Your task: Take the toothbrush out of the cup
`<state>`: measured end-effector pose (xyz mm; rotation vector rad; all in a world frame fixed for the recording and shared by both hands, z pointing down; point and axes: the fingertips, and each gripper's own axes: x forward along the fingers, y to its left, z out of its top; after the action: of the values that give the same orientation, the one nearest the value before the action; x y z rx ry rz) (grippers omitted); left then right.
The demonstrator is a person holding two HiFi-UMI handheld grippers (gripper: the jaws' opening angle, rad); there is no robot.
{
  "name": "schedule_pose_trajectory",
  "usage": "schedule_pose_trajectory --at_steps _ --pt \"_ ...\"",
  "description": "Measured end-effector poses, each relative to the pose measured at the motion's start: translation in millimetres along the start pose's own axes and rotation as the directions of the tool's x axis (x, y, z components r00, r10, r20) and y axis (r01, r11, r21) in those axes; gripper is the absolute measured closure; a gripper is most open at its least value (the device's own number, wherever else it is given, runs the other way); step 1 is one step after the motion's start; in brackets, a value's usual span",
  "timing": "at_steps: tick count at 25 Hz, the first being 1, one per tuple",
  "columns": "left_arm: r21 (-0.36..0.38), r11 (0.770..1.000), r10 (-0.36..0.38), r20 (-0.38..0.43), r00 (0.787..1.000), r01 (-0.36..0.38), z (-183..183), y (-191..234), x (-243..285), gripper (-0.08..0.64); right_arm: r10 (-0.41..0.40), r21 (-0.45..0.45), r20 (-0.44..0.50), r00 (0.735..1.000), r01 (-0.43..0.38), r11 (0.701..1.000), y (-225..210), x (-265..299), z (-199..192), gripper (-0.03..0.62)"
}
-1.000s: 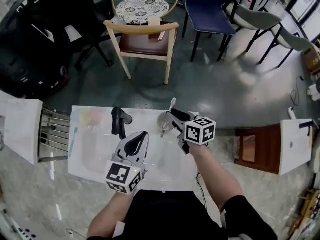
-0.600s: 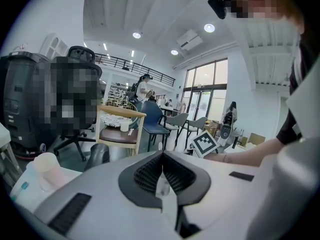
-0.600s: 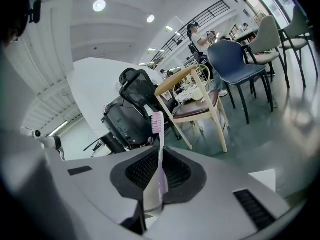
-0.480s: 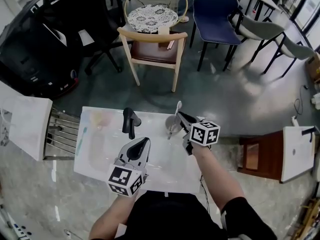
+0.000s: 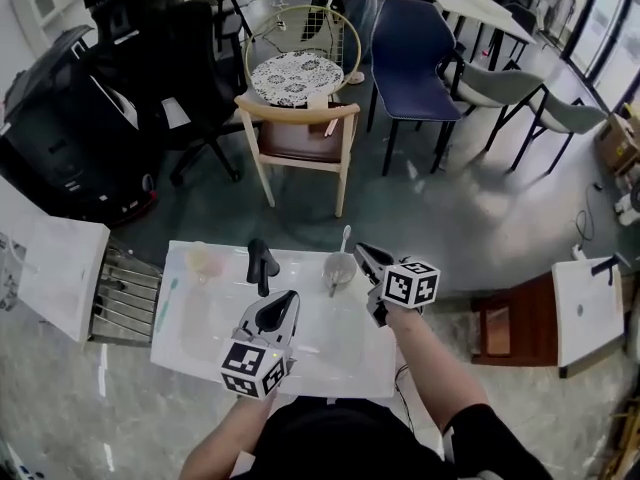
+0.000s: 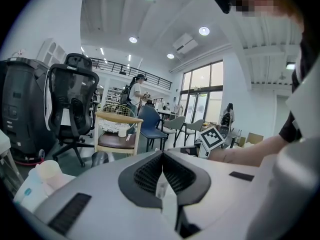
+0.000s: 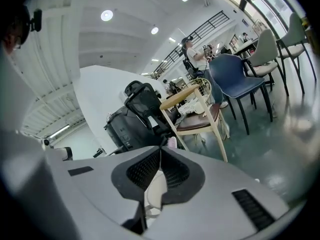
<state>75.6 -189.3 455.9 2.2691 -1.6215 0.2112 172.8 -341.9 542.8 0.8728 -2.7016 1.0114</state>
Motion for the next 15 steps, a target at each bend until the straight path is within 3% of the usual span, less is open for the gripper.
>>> schedule_pose_trajectory --at_steps 6,9,15 --pt "-0.003 1.0 -0.017 -0.006 1.0 0.017 -6 -6 -1 0.545 -0.035 0.002 -0.055 0.998 0.035 0.999 -14 -3 -15 0.556" --pt "-0.009 1.0 -0.016 -0.014 1.0 0.015 -10 -5 1 0.545 -0.029 0.008 -0.107 0.994 0.03 1.0 -23 9 -28 0.436" --pt "-0.026 1.0 0.007 -0.038 0.999 -0.008 -20 7 2 0.545 -0.059 -0.036 -0.184 0.981 0.054 0.998 -36 45 -41 0.423"
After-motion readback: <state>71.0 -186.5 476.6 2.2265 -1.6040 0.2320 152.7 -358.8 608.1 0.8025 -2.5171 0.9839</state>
